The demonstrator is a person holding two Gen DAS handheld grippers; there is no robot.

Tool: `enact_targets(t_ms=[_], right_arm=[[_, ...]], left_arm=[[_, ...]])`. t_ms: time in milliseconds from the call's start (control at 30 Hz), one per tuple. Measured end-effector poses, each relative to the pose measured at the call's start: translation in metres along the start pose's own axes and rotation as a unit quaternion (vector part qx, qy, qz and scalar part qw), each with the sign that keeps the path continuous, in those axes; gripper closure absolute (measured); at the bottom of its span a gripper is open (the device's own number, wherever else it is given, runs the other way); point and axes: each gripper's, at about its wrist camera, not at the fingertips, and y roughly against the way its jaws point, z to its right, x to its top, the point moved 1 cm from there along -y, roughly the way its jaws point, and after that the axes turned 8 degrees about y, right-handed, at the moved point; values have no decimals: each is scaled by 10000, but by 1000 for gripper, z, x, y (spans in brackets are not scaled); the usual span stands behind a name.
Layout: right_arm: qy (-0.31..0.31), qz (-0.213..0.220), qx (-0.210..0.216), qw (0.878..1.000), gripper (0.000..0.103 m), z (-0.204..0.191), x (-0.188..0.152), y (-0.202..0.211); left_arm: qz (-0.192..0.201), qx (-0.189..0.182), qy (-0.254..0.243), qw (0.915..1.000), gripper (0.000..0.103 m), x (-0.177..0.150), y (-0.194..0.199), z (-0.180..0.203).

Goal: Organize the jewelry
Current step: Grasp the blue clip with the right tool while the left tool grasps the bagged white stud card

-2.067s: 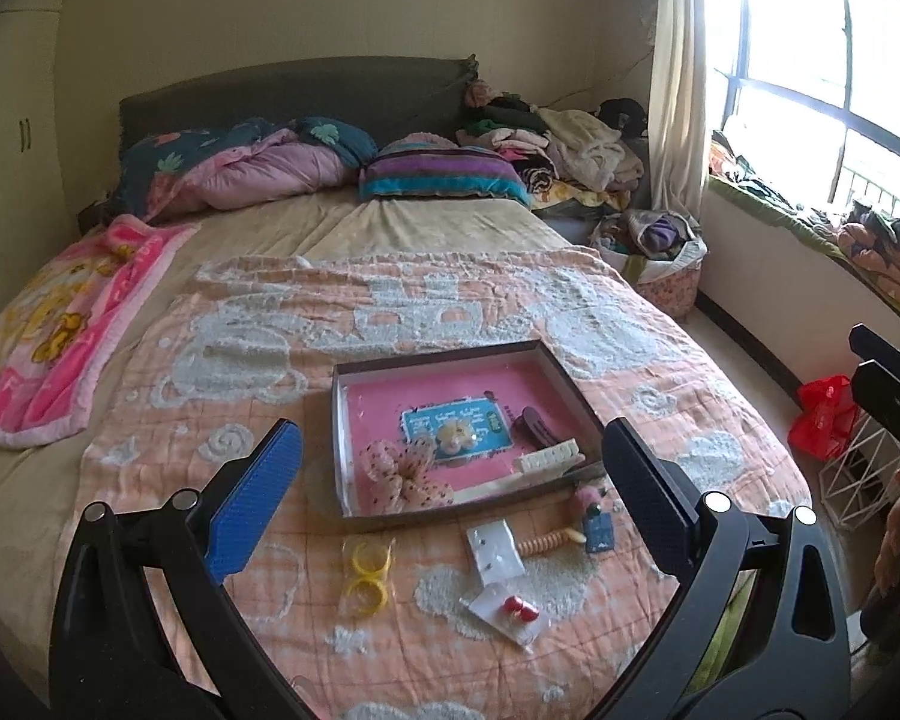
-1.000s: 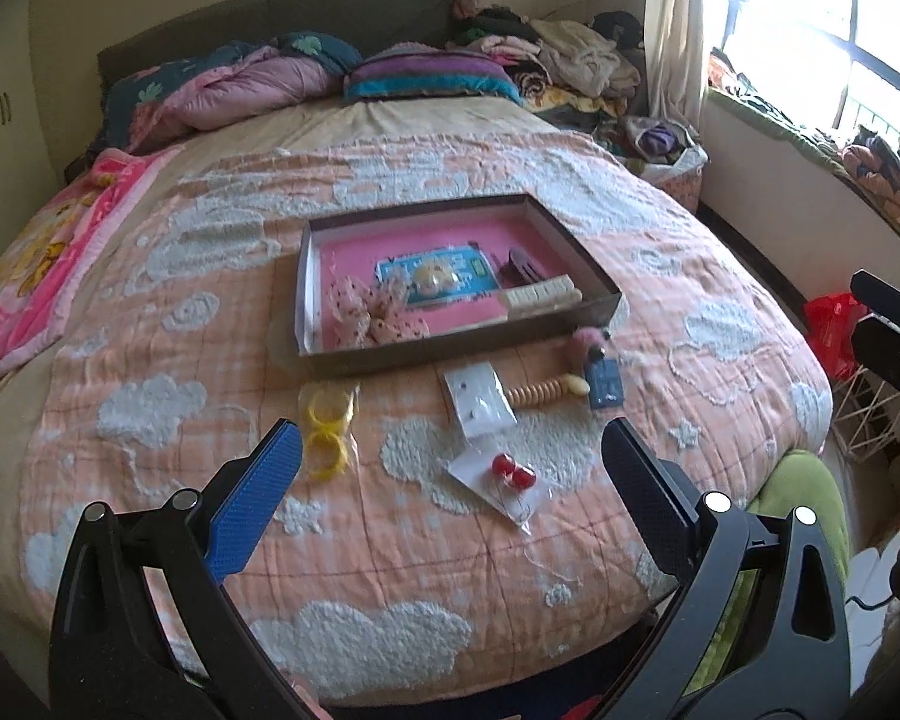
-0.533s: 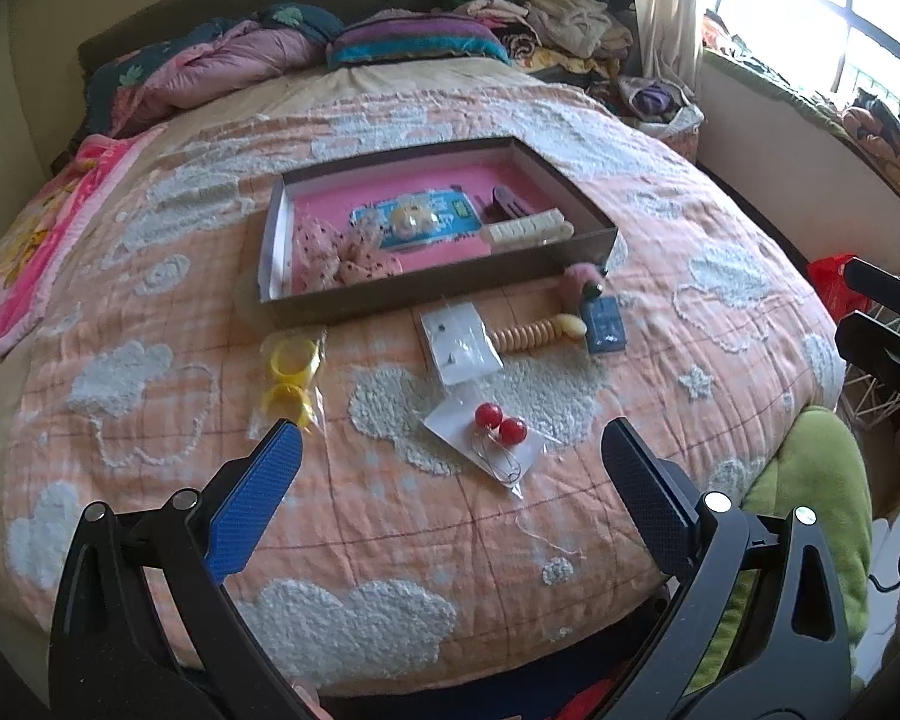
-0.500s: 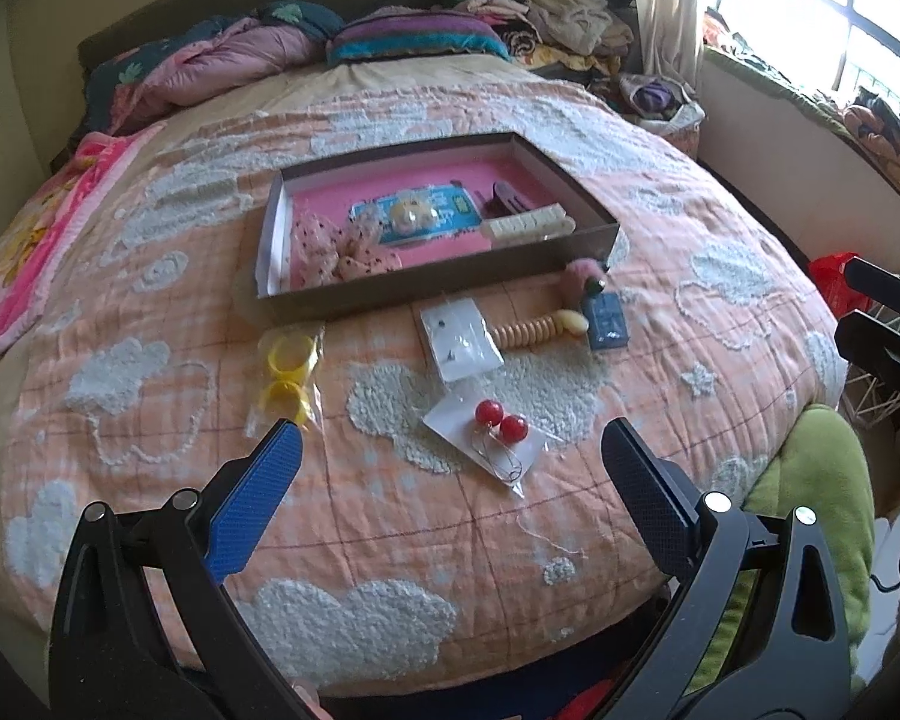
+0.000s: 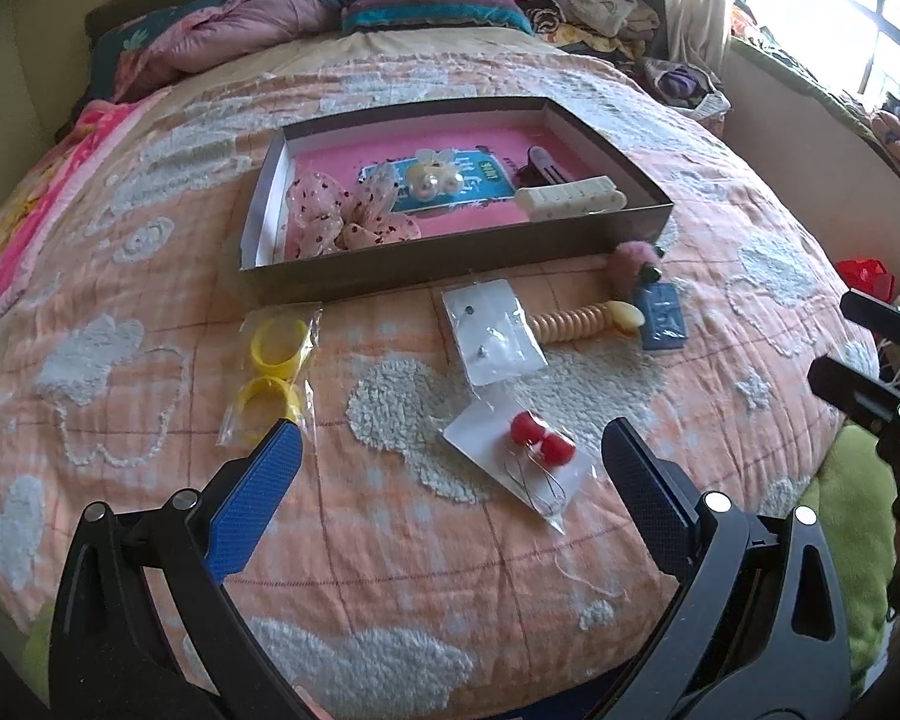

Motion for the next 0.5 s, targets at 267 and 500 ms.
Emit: enact_targets(t_ms=[267,500], right_arm=[[-4,-263,20,9997,4,3,4,-35],[-416,-486,182,9978,12,15,13,-70]], left_arm=[[-144,-90,150,9997,10,14,-23,-7],[-379,-307,279,9984,24,24,-41,-9]])
